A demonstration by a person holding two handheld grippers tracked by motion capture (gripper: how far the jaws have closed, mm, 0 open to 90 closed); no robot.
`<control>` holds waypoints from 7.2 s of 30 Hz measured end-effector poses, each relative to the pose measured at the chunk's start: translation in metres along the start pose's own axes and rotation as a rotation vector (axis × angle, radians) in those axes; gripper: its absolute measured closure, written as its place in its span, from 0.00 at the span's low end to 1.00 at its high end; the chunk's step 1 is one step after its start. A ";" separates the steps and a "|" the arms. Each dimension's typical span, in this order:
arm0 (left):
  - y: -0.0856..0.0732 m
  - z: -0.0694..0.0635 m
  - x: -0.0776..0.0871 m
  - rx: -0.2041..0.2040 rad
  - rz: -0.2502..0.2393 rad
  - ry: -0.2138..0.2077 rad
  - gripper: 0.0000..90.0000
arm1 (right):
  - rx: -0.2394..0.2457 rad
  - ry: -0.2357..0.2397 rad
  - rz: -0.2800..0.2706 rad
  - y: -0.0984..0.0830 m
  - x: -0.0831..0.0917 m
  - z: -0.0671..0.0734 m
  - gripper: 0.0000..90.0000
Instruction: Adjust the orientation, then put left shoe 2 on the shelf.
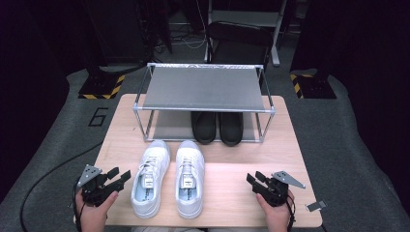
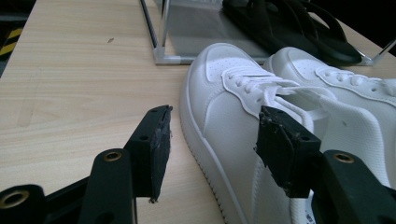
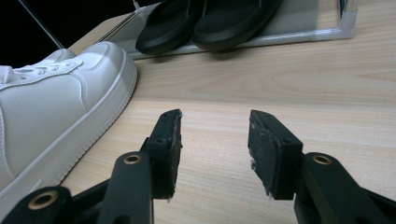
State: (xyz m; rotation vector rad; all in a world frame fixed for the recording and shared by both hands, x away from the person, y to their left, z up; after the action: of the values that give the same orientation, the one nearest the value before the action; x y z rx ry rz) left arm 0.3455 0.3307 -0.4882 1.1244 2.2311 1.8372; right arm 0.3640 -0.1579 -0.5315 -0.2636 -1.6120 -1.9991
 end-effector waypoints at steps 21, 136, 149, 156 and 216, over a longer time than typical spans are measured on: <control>-0.009 -0.020 0.001 0.043 0.014 -0.054 0.54 | -0.037 0.007 0.011 -0.001 0.000 -0.003 0.61; -0.020 -0.012 -0.010 0.031 -0.003 0.009 0.91 | -0.221 0.031 0.055 -0.010 -0.007 -0.020 0.58; -0.010 -0.015 0.001 0.025 -0.073 -0.002 0.91 | -0.232 0.028 0.055 -0.010 -0.007 -0.022 0.57; -0.003 -0.017 0.007 0.017 -0.114 -0.011 0.91 | -0.236 0.028 0.058 -0.011 -0.006 -0.023 0.57; 0.096 -0.035 0.019 -0.055 -0.359 -0.086 0.90 | -0.306 0.046 0.052 -0.011 -0.006 -0.030 0.57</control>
State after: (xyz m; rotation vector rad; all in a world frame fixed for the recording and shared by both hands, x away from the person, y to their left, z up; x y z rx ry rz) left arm 0.3639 0.3153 -0.3868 0.7188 2.1482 1.6581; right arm 0.3690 -0.1831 -0.5513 -0.3672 -1.2549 -2.1902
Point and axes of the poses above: each handheld gripper's, and its own axes: x roughly backward along the jaws, y roughly out of its top, z roughly to its left, the point moved 5 cm from there along -x, roughly forward along the jaws, and after that the axes turned 11 degrees about -y, right-handed, at the moved point
